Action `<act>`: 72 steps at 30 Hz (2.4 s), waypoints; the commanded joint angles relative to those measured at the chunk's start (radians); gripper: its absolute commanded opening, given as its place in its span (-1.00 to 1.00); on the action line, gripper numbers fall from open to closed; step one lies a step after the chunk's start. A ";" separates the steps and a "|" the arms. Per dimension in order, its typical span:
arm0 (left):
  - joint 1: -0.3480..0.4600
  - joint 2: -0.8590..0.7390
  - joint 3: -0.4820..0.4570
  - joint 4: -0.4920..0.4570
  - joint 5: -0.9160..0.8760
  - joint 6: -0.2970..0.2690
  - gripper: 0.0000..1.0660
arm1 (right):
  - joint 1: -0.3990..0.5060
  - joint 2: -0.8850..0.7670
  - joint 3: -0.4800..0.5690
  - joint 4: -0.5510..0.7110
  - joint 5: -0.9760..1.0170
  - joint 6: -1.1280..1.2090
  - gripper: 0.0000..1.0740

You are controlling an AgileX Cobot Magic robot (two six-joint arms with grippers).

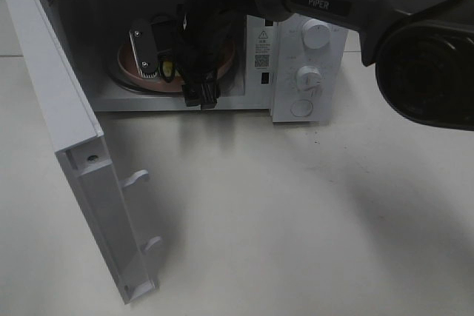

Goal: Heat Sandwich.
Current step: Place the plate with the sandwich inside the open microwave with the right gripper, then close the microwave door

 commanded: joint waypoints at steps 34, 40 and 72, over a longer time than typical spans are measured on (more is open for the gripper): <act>0.000 -0.026 0.001 -0.008 -0.015 -0.007 0.90 | -0.007 -0.292 0.549 -0.041 -0.488 0.078 0.42; 0.000 -0.026 0.001 -0.008 -0.015 -0.007 0.90 | -0.007 -0.370 0.673 -0.041 -0.515 0.078 0.42; 0.000 -0.026 0.001 -0.008 -0.015 -0.007 0.90 | -0.007 -0.882 1.276 -0.038 -0.541 0.357 0.42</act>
